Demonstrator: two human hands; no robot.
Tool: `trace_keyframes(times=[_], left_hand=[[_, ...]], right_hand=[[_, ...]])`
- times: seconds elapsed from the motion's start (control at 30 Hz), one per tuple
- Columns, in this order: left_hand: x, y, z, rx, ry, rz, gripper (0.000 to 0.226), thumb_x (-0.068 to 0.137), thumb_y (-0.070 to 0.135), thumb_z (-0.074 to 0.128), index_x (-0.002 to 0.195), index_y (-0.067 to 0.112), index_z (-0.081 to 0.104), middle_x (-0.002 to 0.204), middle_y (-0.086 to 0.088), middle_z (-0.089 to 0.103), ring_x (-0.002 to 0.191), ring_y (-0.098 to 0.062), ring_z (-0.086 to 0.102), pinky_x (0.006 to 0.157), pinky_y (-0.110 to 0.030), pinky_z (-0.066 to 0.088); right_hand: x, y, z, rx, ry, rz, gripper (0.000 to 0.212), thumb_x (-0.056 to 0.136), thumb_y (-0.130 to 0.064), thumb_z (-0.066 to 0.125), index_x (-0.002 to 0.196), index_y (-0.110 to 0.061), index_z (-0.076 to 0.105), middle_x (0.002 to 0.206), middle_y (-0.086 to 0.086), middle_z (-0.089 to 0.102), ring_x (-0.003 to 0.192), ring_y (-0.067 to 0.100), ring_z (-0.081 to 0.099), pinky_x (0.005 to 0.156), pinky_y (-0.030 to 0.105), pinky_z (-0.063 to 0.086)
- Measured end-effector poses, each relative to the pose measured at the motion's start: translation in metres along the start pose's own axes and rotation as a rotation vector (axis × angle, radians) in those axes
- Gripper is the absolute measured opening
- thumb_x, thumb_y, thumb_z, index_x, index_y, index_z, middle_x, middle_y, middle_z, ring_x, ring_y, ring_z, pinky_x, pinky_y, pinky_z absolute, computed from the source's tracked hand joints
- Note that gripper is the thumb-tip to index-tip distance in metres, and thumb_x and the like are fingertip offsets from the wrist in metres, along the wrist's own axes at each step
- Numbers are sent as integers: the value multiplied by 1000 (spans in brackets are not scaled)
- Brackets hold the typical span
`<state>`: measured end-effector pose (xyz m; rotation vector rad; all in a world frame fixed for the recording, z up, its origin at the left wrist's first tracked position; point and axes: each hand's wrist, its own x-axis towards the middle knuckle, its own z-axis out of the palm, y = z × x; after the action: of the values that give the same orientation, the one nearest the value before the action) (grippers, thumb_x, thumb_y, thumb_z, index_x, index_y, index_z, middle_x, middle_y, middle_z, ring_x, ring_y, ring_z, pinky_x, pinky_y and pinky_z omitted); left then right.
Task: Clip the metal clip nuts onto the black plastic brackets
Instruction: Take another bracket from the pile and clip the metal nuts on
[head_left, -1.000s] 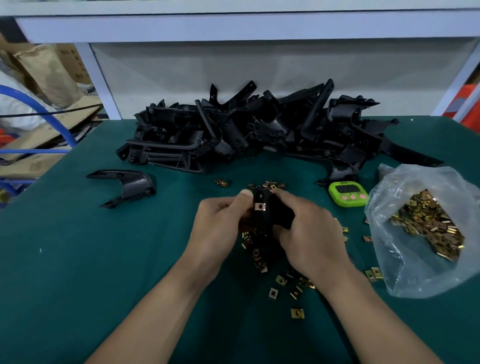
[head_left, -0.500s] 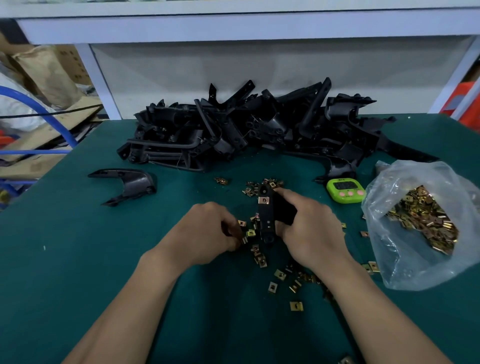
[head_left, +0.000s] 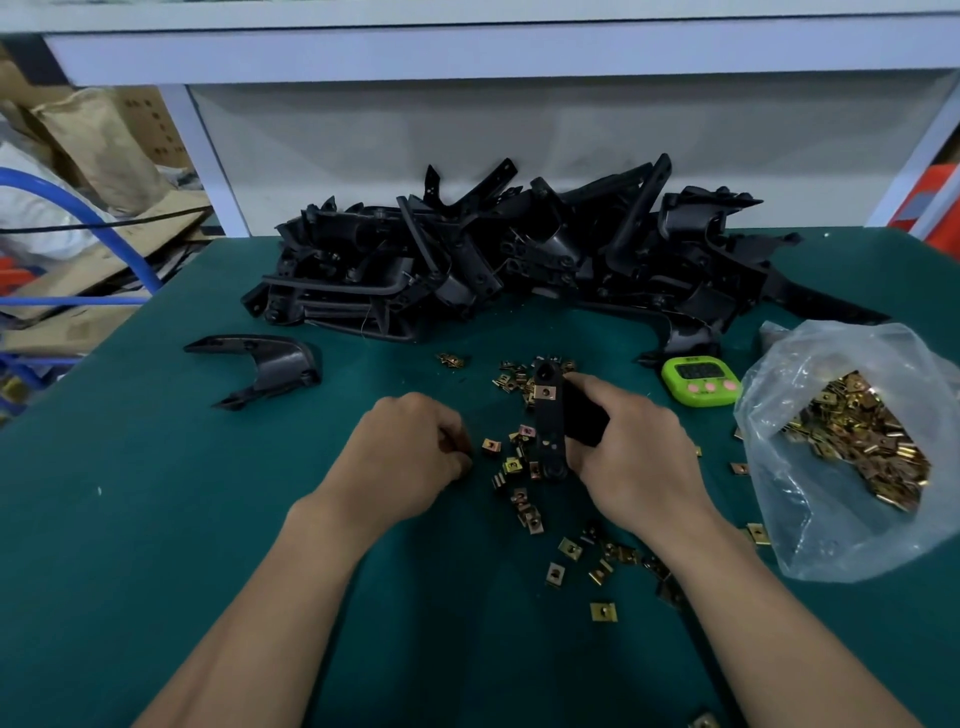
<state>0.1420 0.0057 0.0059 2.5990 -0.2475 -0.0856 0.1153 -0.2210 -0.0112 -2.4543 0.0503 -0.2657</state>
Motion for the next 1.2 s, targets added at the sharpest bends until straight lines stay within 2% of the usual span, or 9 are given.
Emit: trace_keyframes(times=[0.1, 0.2, 0.33, 0.47, 0.6, 0.7, 0.8, 0.93, 1.2], left_hand=[[0, 3, 5, -78, 120, -13, 20, 82, 20, 76, 71, 35, 69, 66, 17, 68, 70, -3, 64, 67, -21, 53], [0, 11, 7, -322, 241, -30, 21, 90, 21, 69, 74, 33, 65, 72, 16, 69, 67, -5, 62, 56, -14, 46], [-3, 17, 10, -601, 141, -104, 28, 99, 16, 61, 83, 37, 72, 77, 4, 74, 69, -11, 66, 67, -28, 53], [-6, 22, 12, -953, 21, -109, 27, 101, 8, 62, 89, 22, 82, 79, -3, 76, 73, -10, 71, 68, -21, 56], [-9, 28, 11, -1278, -95, -109, 10, 89, 2, 71, 98, 6, 74, 84, -11, 78, 78, -15, 76, 67, -19, 58], [-10, 31, 11, -1321, -108, -96, 21, 79, 2, 76, 100, 4, 73, 84, -12, 77, 78, -15, 75, 68, -21, 59], [-11, 33, 12, -1327, -87, -84, 22, 86, -11, 69, 102, 3, 73, 86, -13, 77, 77, -15, 74, 70, -22, 59], [-12, 35, 11, -1313, -93, -74, 23, 85, -13, 69, 96, 6, 76, 84, -14, 77, 77, -17, 74, 69, -23, 60], [-15, 39, 8, -1232, -135, -44, 17, 94, 13, 67, 84, 14, 81, 88, -15, 77, 75, -18, 73, 66, -22, 58]], right_hand=[[-1, 0, -1, 18, 6, 2, 61, 85, -30, 77, 138, -48, 53, 106, -15, 70, 100, 20, 65, 76, 35, 51], [-1, 1, -1, 20, 21, 1, 59, 86, -29, 74, 137, -50, 53, 102, -20, 67, 94, 16, 62, 67, 30, 42], [-2, 0, -2, 27, 24, -12, 57, 86, -28, 74, 135, -50, 54, 98, -20, 65, 91, 15, 60, 61, 28, 40], [-3, -2, -2, 25, 30, -13, 59, 84, -29, 77, 134, -49, 54, 105, -16, 70, 98, 19, 65, 74, 33, 48], [-3, -5, -3, 30, 52, -29, 61, 82, -28, 79, 132, -50, 52, 105, -16, 71, 97, 19, 66, 77, 36, 53], [-4, -5, -4, 17, 80, -48, 64, 80, -25, 81, 131, -50, 51, 103, -16, 72, 95, 19, 66, 78, 38, 54], [-4, -5, -4, 12, 96, -46, 67, 80, -24, 80, 134, -50, 50, 104, -19, 71, 95, 16, 66, 76, 34, 52], [-4, -5, -4, 30, 113, -28, 68, 80, -25, 80, 133, -52, 47, 103, -20, 70, 95, 16, 66, 79, 36, 55], [-2, -2, -5, 59, 135, -28, 62, 80, -25, 80, 131, -48, 53, 99, -22, 69, 93, 11, 66, 79, 33, 55]])
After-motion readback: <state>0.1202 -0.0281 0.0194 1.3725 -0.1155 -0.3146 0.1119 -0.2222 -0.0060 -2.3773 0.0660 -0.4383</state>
